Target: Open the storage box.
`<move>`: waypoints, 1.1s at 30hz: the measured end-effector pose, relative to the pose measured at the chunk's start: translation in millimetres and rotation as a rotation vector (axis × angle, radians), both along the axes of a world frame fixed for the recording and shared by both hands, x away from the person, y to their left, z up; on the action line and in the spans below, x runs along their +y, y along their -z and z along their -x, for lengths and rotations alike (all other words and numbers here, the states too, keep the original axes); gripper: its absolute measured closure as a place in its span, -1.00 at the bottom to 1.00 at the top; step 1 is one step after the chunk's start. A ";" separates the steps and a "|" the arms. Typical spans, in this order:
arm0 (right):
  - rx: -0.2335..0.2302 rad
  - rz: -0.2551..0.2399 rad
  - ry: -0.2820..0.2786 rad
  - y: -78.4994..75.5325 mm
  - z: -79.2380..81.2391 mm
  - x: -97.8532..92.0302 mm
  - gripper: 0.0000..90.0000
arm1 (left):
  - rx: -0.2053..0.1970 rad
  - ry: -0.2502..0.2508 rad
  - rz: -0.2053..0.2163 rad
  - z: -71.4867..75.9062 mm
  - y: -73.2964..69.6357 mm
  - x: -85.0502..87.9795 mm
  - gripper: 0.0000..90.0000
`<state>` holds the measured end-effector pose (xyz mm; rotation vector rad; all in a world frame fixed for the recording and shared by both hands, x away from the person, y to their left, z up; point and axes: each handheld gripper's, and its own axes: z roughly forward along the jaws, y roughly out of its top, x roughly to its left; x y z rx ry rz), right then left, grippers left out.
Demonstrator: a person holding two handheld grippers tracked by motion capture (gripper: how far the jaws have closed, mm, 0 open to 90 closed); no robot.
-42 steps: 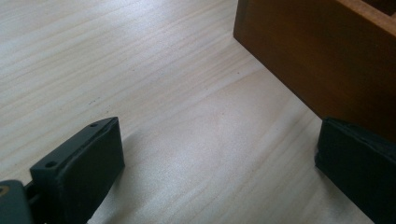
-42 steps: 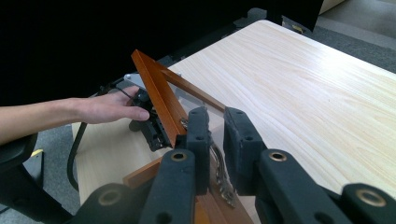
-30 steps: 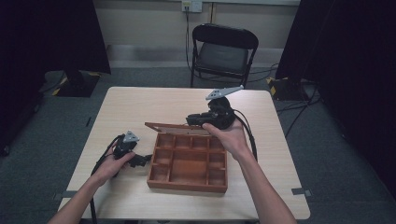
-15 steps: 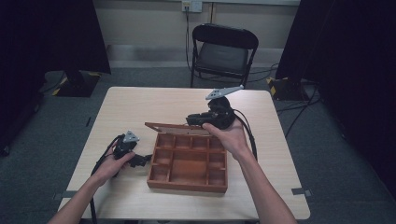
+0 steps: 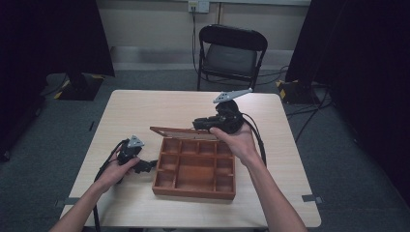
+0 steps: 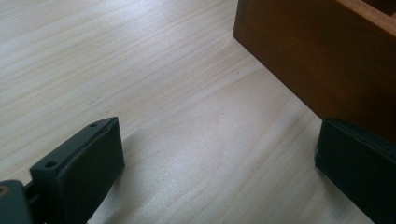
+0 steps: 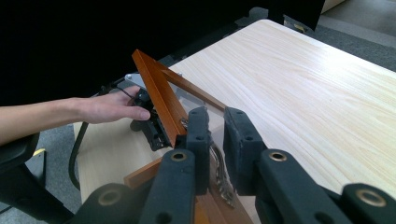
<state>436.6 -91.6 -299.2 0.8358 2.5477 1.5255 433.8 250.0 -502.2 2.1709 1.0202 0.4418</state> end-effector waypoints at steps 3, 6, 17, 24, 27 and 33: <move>0.002 0.000 -0.001 0.2 0.0 -0.1 0.80 | 0.000 0.000 0.000 0.0 0.0 0.0 -0.99; 0.002 -0.001 -0.001 0.2 -0.3 -0.2 0.80 | 0.000 0.000 0.000 0.0 0.0 0.0 -0.99; 0.005 -0.006 -0.002 0.3 -1.0 -0.4 0.80 | 0.000 0.000 0.000 0.0 0.0 0.0 -0.99; 0.007 -0.007 -0.002 0.4 -1.1 -0.5 0.79 | 0.000 0.000 0.000 0.0 0.0 0.0 -0.99; 0.008 -0.007 -0.002 0.4 -1.1 -0.5 0.79 | 0.000 0.000 0.000 0.0 0.0 0.0 -0.99; 0.007 -0.006 -0.003 0.5 -1.0 -0.5 0.79 | 0.000 0.000 0.000 0.0 0.0 0.0 -0.99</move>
